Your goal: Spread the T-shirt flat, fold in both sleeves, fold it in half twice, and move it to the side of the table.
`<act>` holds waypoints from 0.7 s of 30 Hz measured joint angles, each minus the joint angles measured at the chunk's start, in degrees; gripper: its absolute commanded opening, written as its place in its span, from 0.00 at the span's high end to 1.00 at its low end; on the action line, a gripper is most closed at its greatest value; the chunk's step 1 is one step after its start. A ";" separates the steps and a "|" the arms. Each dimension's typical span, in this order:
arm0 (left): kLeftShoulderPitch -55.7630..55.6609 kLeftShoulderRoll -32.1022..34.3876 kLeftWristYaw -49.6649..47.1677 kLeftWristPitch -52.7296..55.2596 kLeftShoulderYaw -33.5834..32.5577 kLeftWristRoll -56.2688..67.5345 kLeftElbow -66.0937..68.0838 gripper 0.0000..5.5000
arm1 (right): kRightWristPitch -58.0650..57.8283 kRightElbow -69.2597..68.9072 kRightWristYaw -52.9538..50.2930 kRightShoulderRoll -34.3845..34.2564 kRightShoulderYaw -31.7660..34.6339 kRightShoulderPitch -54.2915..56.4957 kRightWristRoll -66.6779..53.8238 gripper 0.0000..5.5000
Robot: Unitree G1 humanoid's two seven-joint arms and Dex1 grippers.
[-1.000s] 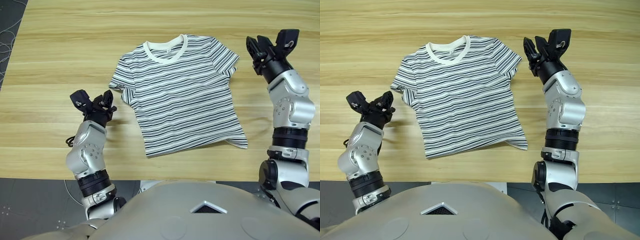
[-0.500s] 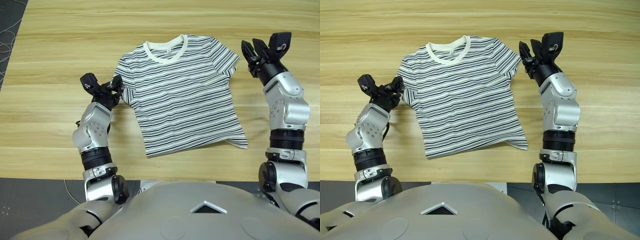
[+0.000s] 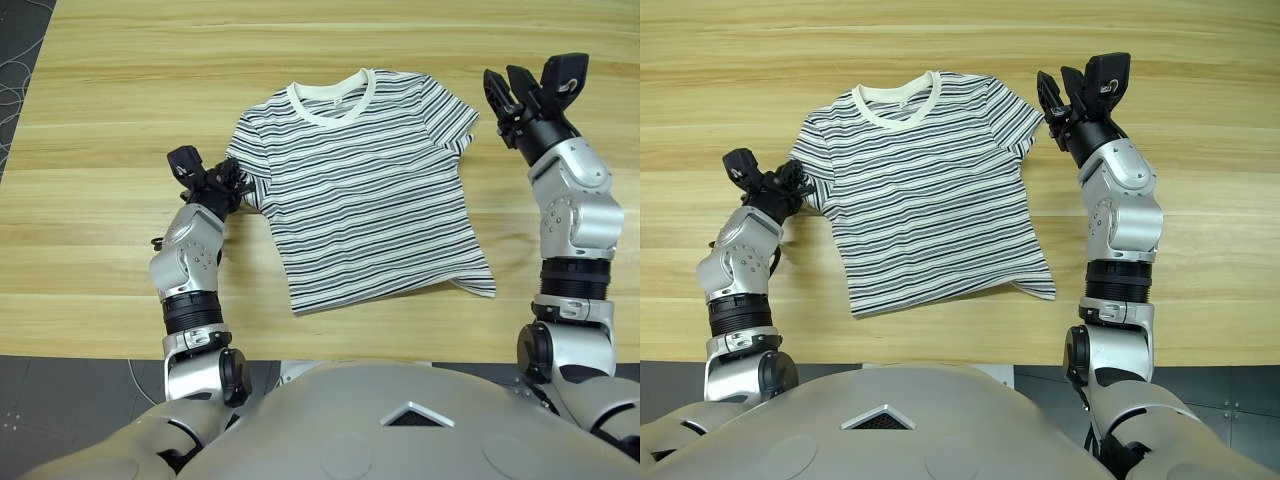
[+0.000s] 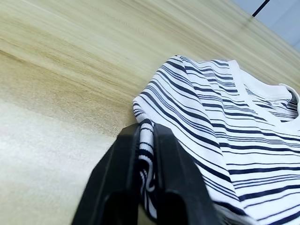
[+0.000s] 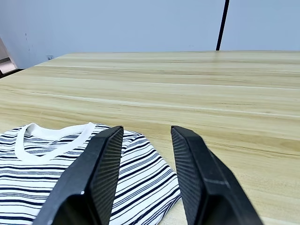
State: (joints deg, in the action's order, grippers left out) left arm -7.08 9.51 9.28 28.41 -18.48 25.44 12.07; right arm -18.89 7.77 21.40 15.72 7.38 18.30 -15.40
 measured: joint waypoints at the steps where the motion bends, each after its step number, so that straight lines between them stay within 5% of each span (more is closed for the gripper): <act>1: 0.00 -0.04 -0.08 0.00 -0.13 0.07 -0.02 0.98 | 0.00 0.00 -0.03 0.00 0.00 0.09 0.00 0.66; 21: -4.57 1.99 -1.77 2.57 3.05 -2.22 -5.38 0.98 | 0.04 0.70 -0.92 -1.30 -0.03 0.96 0.06 0.66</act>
State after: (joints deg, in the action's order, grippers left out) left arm -11.65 11.51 7.51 30.98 -15.42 23.21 6.69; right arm -18.85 8.47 20.48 14.42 7.35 19.26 -15.34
